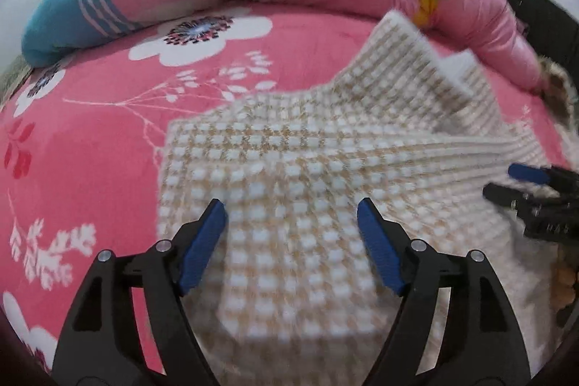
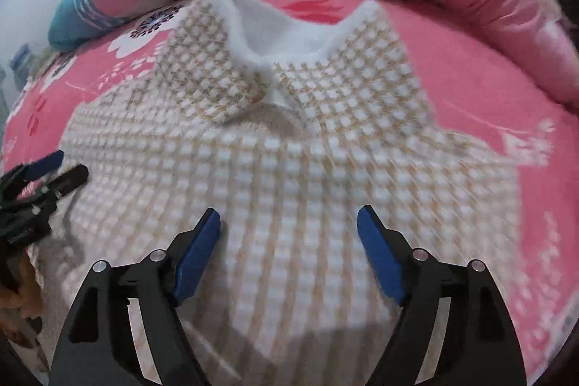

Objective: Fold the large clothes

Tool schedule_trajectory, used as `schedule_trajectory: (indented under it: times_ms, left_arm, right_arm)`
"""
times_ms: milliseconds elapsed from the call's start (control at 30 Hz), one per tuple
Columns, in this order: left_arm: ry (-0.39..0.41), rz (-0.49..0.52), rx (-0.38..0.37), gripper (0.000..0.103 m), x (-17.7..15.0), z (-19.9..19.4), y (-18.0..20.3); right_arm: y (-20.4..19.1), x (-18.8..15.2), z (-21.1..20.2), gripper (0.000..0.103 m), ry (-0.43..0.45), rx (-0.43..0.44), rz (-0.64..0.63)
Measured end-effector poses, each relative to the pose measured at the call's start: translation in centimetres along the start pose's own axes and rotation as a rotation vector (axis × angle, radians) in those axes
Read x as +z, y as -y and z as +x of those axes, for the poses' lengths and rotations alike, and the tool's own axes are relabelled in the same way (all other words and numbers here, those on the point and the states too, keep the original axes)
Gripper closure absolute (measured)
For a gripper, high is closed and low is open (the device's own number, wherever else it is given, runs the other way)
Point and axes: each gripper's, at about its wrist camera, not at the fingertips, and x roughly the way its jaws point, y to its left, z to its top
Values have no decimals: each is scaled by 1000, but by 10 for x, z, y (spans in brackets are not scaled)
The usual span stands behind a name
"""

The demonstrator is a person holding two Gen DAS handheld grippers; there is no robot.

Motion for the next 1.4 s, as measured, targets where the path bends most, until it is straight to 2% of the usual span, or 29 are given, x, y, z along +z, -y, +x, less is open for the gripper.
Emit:
schedule_trajectory:
  times_ms: [100, 167, 200, 233, 300, 400, 467, 600, 700, 833, 933, 1000, 1100, 1133, 1233, 1400]
  left_arm:
    - [55, 48, -42, 29, -17, -34, 6]
    - [15, 82, -43, 25, -29, -31, 15]
    - [-30, 96, -24, 24, -36, -21, 20]
    - [-61, 134, 32, 22, -46, -8, 27]
    - [-20, 178, 97, 21, -53, -9, 38]
    - [-36, 70, 58, 22, -49, -34, 28]
    - [-23, 36, 33, 22, -55, -56, 21]
    - [6, 69, 65, 19, -99, -111, 17]
    - [-5, 73, 56, 18, -142, -139, 16]
    - [-17, 56, 41, 16, -188, -160, 16]
    - [-5, 48, 67, 13, -215, -162, 22]
    - [-31, 25, 62, 13, -227, -153, 23]
    - [-88, -29, 65, 11, -242, -135, 22]
    - [-76, -62, 65, 8, -246, -134, 19]
    - [-76, -129, 33, 8, -251, -134, 10]
    - [-64, -142, 15, 8, -260, -140, 2]
  right_arm:
    - [-15, -32, -47, 27, 83, 50, -84]
    - [-21, -49, -48, 27, 73, 40, -117]
    - [-23, -60, -32, 26, 22, 21, -128]
    - [-23, -66, -23, 23, 4, 13, -129]
    - [-24, -72, -13, 22, 18, -2, -135]
    - [-28, -70, -38, 23, 12, -26, -69]
    - [-34, -79, -60, 22, 41, -21, -88]
    - [-52, -129, -109, 15, 101, -39, -143]
    - [-62, -175, -130, 9, 105, -2, -151]
    - [-67, -229, -153, 7, 105, 3, -134]
    - [-70, -254, -156, 7, 96, -17, -105]
    - [-67, -261, -145, 7, 70, -40, -84]
    - [-60, -269, -119, 7, -17, -81, -30]
    - [-58, -273, -121, 7, 10, -76, -3]
    - [-59, -278, -123, 7, 37, -90, 6]
    - [-56, -281, -123, 6, 57, -68, 39]
